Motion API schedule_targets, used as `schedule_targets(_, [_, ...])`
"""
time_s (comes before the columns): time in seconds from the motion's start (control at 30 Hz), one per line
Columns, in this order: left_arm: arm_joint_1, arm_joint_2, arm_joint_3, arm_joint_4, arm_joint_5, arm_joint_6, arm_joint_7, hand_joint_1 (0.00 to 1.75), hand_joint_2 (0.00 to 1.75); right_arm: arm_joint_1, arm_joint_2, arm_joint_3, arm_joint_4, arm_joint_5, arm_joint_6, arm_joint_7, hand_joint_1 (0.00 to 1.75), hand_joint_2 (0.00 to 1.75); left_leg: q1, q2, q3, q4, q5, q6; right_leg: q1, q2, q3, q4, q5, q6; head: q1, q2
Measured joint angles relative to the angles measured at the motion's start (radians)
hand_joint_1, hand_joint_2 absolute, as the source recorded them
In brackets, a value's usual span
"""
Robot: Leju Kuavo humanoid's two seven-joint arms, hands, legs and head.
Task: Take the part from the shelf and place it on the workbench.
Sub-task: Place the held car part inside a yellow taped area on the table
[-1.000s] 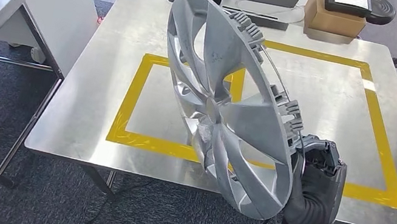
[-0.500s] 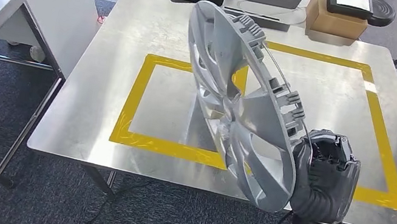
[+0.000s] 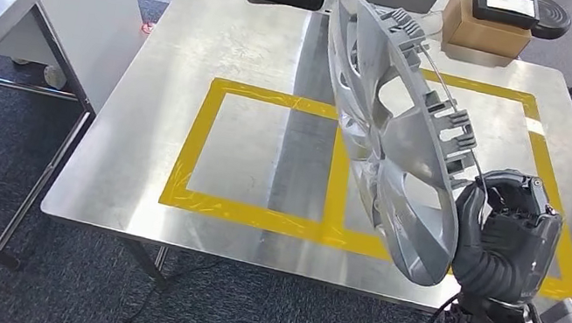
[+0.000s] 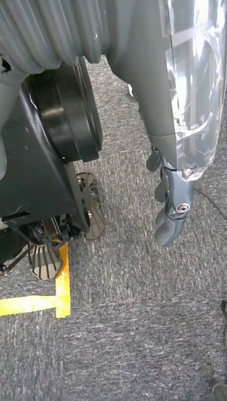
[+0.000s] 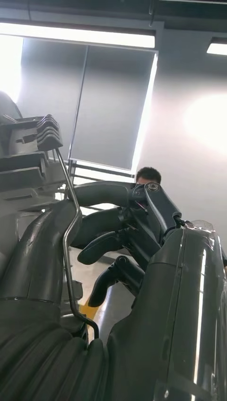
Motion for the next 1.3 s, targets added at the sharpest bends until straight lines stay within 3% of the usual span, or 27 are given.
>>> schedule_targets(0.1, [0.0, 0.0, 0.0, 0.0, -0.002, -0.001, -0.002, 0.0, 1.75, -0.005, -0.006, -0.004, 0.003, 0.041, 0.0, 0.038, 1.75, 1.75, 0.0, 0.001, 0.0, 0.0, 0.0, 0.0, 0.0, 0.0, 0.0, 0.0, 0.0, 0.0, 0.0, 0.0])
schedule_targets(0.23, [-0.001, 0.0, -0.001, 0.0, -0.013, -0.008, -0.013, 0.0, 1.75, -0.066, -0.052, -0.015, 0.028, 0.231, 0.074, 0.274, 1.75, 1.75, 0.0, 0.004, 0.0, 0.0, 0.0, 0.001, -0.001, 0.0, 0.0, 0.0, 0.001, 0.002, 0.0, 0.0])
schedule_targets(0.4, [-0.01, -0.003, -0.003, 0.0, -0.034, -0.028, -0.004, 0.0, 1.75, -0.192, -0.166, -0.025, 0.117, 0.343, 0.33, 0.541, 1.75, 1.75, -0.003, 0.004, -0.001, 0.0, 0.003, 0.004, -0.003, 0.0, 0.0, -0.001, 0.004, 0.005, 0.0, 0.0])
schedule_targets(0.67, [-0.028, -0.012, -0.016, 0.0, -0.073, -0.057, 0.024, 0.0, 1.75, -0.371, -0.317, 0.018, 0.274, 0.37, 0.703, 0.769, 1.75, 1.75, -0.005, 0.004, -0.001, 0.0, 0.003, 0.005, -0.006, -0.001, 0.0, -0.001, 0.004, 0.005, 0.0, 0.0])
schedule_targets(0.8, [-0.039, -0.015, -0.027, 0.0, -0.091, -0.067, 0.035, 0.0, 1.75, -0.427, -0.355, 0.063, 0.365, 0.454, 0.941, 0.802, 1.75, 1.75, -0.006, 0.004, -0.002, 0.0, 0.003, 0.005, -0.007, -0.001, 0.0, -0.001, 0.004, 0.005, 0.0, 0.0])
schedule_targets(1.0, [-0.051, -0.02, -0.036, 0.0, -0.103, -0.076, 0.046, 0.0, 1.75, -0.458, -0.362, 0.063, 0.491, 0.661, 1.228, 0.807, 1.75, 1.75, -0.007, 0.004, -0.002, 0.0, 0.004, 0.006, -0.008, -0.002, 0.0, -0.001, 0.004, 0.005, 0.0, 0.0])
schedule_targets(1.3, [-0.052, -0.025, -0.047, 0.0, -0.105, -0.078, 0.055, 0.0, 1.75, -0.463, -0.356, 0.01, 0.553, 0.712, 1.297, 0.808, 1.75, 1.75, -0.008, 0.005, -0.002, 0.0, 0.004, 0.006, -0.008, -0.002, 0.0, -0.001, 0.004, 0.006, 0.0, 0.0])
